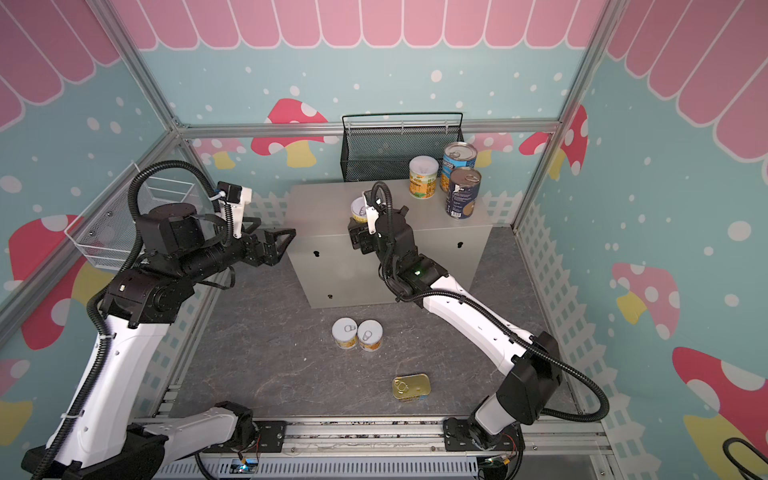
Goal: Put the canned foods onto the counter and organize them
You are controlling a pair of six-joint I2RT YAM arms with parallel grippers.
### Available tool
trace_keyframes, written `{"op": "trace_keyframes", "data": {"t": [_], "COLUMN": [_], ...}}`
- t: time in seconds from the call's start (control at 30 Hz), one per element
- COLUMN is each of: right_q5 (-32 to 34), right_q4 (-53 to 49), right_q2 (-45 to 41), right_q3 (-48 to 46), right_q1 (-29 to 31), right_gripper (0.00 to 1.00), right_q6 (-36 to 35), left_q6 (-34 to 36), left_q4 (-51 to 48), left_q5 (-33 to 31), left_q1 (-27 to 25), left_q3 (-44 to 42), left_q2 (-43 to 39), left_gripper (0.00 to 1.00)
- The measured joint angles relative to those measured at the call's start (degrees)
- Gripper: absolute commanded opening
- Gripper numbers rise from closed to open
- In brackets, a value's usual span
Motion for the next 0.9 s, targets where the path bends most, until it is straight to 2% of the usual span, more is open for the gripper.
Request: {"op": "trace_keyframes", "data": {"t": [0.13,0.23,0.5,0.57,0.7,0.9], "right_q5": [3.34,4.52,5.16,4.94,3.78,1.55], "right_q4": [0.28,0.81,1.03,0.96,0.96,0.59], "right_q2": [-0.11,-0.94,-6.16,-6.60,-6.67,-9.68], "right_q3": [-0.17,-1.31,-6.51,-6.88,-7.06,-8.94], "right_q1": [0.07,-0.81,-7.98,-8.92,-9.31,-9.29], "right_gripper": [0.76,0.76,0.77,0.81,0.94,1.00], "right_q6": [-0.26,-0.02,1.05,1.07,1.05,0.11], "left_q6": [-0.04,-0.31,-1.81,-2.14,-2.93,-3.28], "left_q4": [0.33,0.76,2.32,2.82,4.22,5.53], "left_q5": [0.63,1.22,3.34,3.41,3.54,2.45], "left_q1": [0.00,0.04,-0.02,-0.28,-1.88,-7.06], "left_q3": [-0.55,-0.63,-0.83,-1.01,-1.07,-0.02], "left_q2": [0.24,0.61,3.06,3.67,5.46,10.56], "left_gripper": [0.99,0.99,0.99,0.99,0.99,0.99]}}
